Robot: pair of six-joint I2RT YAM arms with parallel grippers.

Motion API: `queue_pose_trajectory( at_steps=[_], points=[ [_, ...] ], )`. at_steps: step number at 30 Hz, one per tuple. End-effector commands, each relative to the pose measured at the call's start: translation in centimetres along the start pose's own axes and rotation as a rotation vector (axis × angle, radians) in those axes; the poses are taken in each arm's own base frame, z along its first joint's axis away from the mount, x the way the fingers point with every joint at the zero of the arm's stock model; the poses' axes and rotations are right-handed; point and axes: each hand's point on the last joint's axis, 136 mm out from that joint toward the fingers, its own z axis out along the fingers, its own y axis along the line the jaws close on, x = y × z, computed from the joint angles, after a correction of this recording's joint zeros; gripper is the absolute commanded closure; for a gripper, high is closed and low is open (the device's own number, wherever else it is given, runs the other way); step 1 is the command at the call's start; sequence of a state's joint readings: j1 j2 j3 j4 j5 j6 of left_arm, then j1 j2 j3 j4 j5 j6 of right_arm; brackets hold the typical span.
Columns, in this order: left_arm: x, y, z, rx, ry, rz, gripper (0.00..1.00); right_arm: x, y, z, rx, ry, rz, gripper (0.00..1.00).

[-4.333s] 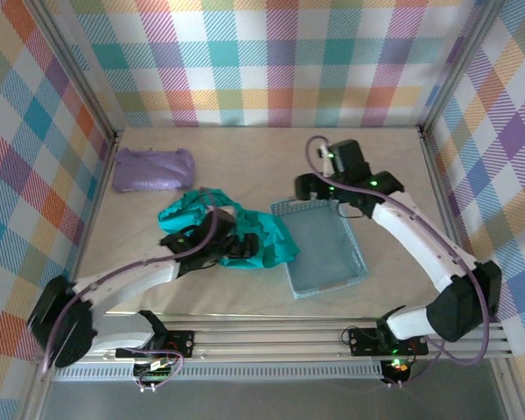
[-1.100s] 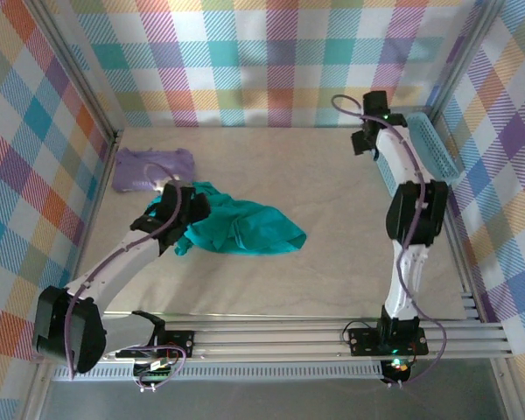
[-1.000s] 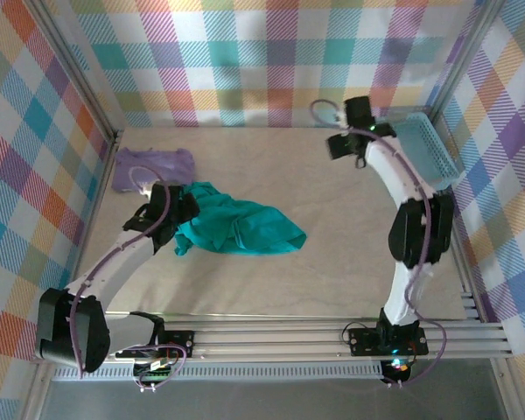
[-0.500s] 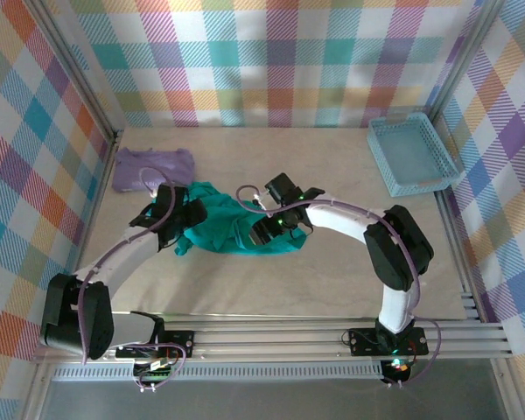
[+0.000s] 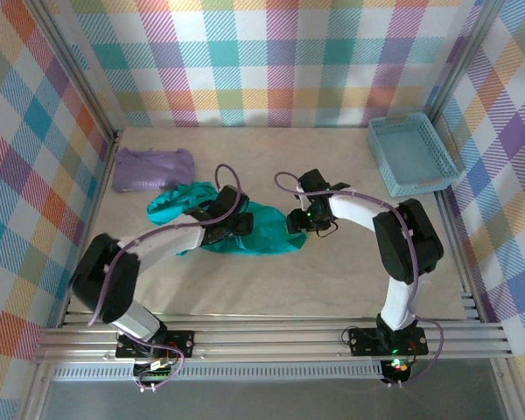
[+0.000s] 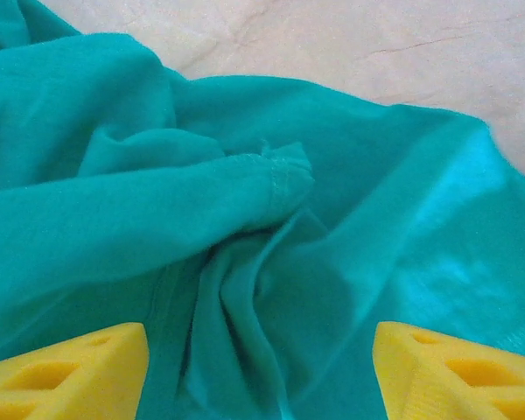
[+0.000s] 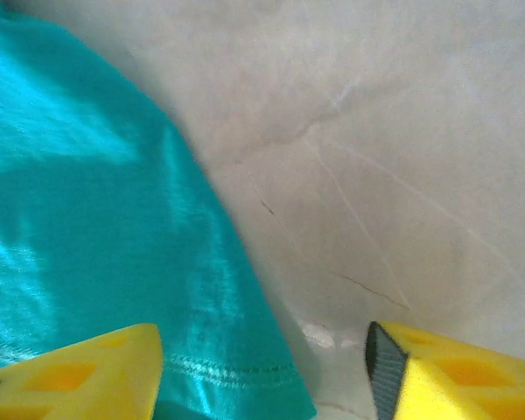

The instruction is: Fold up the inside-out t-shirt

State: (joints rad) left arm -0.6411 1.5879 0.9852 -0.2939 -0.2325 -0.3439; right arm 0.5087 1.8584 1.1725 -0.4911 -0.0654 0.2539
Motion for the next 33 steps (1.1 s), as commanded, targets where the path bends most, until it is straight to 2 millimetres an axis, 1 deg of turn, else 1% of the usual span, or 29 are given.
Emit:
queue_pose_trajectory(
  at_steps=[1,2,4,5,6,8,9,10,11,12,13,14,16,17,18,19,20,21,23,25,26,28,30,33],
  points=[
    [-0.1,0.9,1.5,-0.098,0.022,0.043,0.37,0.2,0.1,1.3,-0.03,0.026,0.045,0.45],
    [-0.3,0.8,1.9,-0.102,0.02,0.043,0.42,0.1,0.1,1.5,-0.038,0.028,0.047,0.5],
    [-0.8,0.8,3.0,-0.112,0.006,0.034,0.54,-0.3,0.6,1.8,-0.068,0.021,0.05,0.63],
    [-0.9,0.7,3.4,-0.113,0.008,0.034,0.61,-0.4,0.9,1.7,-0.082,0.018,0.05,0.71],
    [-1.2,0.9,3.7,-0.125,0.005,0.034,0.71,-0.7,1.2,1.4,-0.091,0.006,0.046,0.79],
    [-2.0,1.1,3.8,-0.137,-0.009,0.026,0.89,-1.8,1.3,-0.1,-0.095,-0.046,0.033,0.94],
    [-3.2,0.9,3.6,-0.125,-0.052,0.01,0.97,-2.5,1.6,-1.4,-0.109,-0.087,0.023,1.0],
    [-4.0,0.9,3.0,-0.117,-0.076,-0.002,1.0,-3.4,2.0,-3.0,-0.133,-0.136,0.013,1.0],
    [-4.8,0.9,2.2,-0.107,-0.105,-0.013,1.0,-4.0,2.5,-4.5,-0.16,-0.177,0.003,1.0],
    [-6.0,0.9,0.9,-0.093,-0.144,-0.031,1.0,-4.9,3.2,-6.4,-0.19,-0.228,-0.014,1.0],
    [-7.3,0.9,-0.9,-0.067,-0.187,-0.054,1.0,-5.4,3.7,-8.1,-0.208,-0.271,-0.027,1.0],
    [-8.6,0.7,-2.7,-0.03,-0.227,-0.079,1.0,-6.0,4.1,-10.0,-0.223,-0.319,-0.043,1.0],
    [-11.1,-0.2,-7.5,0.082,-0.329,-0.133,1.0,-6.9,4.5,-13.9,-0.233,-0.412,-0.065,1.0],
    [-12.0,-0.7,-9.5,0.14,-0.376,-0.148,1.0,-7.3,4.4,-15.6,-0.225,-0.454,-0.075,1.0],
    [-12.7,-1.2,-11.6,0.202,-0.422,-0.169,1.0,-7.5,4.2,-16.7,-0.218,-0.48,-0.082,1.0],
    [-13.1,-1.5,-13.0,0.246,-0.453,-0.186,1.0,-7.5,4.0,-17.1,-0.206,-0.484,-0.085,1.0],
    [-13.3,-1.5,-13.9,0.268,-0.468,-0.201,1.0,-7.2,3.7,-16.9,-0.191,-0.466,-0.08,1.0],
    [-13.2,-1.5,-14.2,0.279,-0.471,-0.213,1.0,-6.7,3.7,-15.9,-0.201,-0.427,-0.067,0.98],
    [-12.7,-1.4,-14.2,0.283,-0.453,-0.236,1.0,-5.2,5.2,-13.5,-0.3,-0.359,-0.058,0.8],
    [-12.4,-1.6,-14.3,0.301,-0.44,-0.243,1.0,-3.8,6.9,-11.3,-0.36,-0.321,-0.074,0.62],
    [-12.3,-1.7,-14.4,0.311,-0.438,-0.246,1.0,-3.1,7.7,-10.1,-0.373,-0.295,-0.08,0.55],
    [-12.2,-1.6,-14.5,0.309,-0.436,-0.247,1.0,-1.9,8.6,-7.9,-0.383,-0.239,-0.086,0.45],
    [-12.0,-1.3,-14.4,0.295,-0.434,-0.246,1.0,-1.0,8.9,-6.2,-0.393,-0.202,-0.082,0.37],
    [-11.8,-1.2,-14.2,0.284,-0.426,-0.245,1.0,0.2,9.1,-5.2,-0.423,-0.177,-0.072,0.31]
  ],
)
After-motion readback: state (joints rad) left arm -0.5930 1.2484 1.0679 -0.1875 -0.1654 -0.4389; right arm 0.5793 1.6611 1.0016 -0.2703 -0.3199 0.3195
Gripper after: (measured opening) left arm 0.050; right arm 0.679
